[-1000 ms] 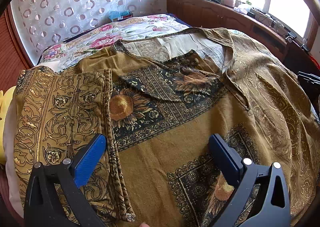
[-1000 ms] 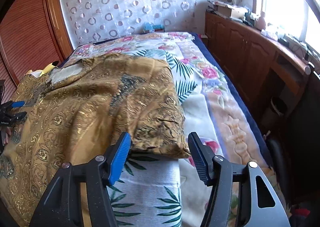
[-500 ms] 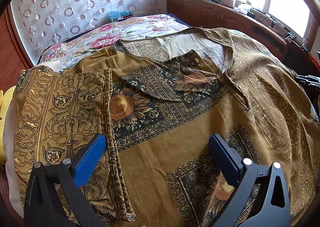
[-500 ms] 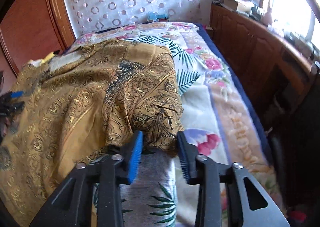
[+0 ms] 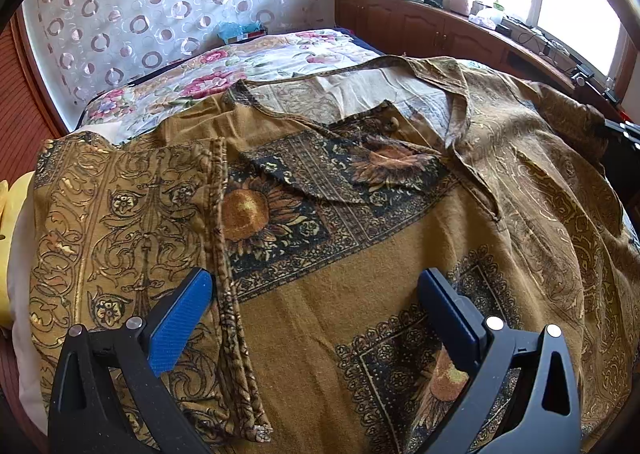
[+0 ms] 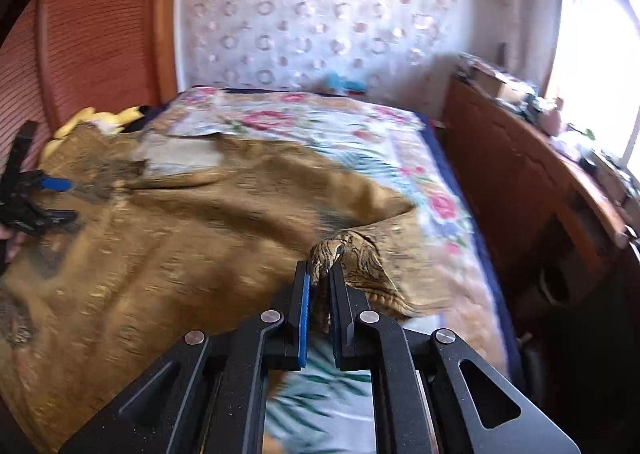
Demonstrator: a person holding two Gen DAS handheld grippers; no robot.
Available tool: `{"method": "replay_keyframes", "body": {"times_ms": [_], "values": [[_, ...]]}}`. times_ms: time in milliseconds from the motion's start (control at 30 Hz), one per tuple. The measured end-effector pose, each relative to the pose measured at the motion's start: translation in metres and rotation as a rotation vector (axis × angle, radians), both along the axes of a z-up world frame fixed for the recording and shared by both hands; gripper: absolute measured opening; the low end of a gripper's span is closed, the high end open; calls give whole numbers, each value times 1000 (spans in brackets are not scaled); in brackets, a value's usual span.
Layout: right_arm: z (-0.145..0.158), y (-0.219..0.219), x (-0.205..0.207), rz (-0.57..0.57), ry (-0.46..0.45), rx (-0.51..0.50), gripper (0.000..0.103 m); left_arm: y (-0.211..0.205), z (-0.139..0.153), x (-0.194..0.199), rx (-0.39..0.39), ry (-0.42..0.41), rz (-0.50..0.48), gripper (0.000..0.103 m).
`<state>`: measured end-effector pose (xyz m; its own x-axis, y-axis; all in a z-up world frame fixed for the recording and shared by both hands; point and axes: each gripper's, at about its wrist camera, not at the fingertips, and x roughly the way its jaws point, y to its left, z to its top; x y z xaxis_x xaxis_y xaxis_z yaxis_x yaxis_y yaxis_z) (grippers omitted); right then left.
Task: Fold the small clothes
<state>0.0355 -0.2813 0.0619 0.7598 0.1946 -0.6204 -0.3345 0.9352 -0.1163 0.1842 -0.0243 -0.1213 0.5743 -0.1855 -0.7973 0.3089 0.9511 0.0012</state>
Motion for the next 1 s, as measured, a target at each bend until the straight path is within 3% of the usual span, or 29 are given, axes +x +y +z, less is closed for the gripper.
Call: {"method": "replay_keyframes", "body": {"times_ms": [200,400,567,700,867,1000], "values": [[-26,38,-17,98,95,1,9,8,11,-8,-3,-65,43,103],[-36,30,-25,88,144,36,9,4,35,-11,-51,-139,43,103],[-34,18,1,61,155,56,12,-10,56,-11,-96,-204,-4,103],[-28,19,14,9,154,78,45,-24,67,-9,-101,-248,-44,103],[-11,-9,9,-56,118,154,46,-35,64,-4,-85,-258,-66,103],[-3,-27,16,-130,87,146,46,-40,53,-1,-74,-237,-76,103]]}}
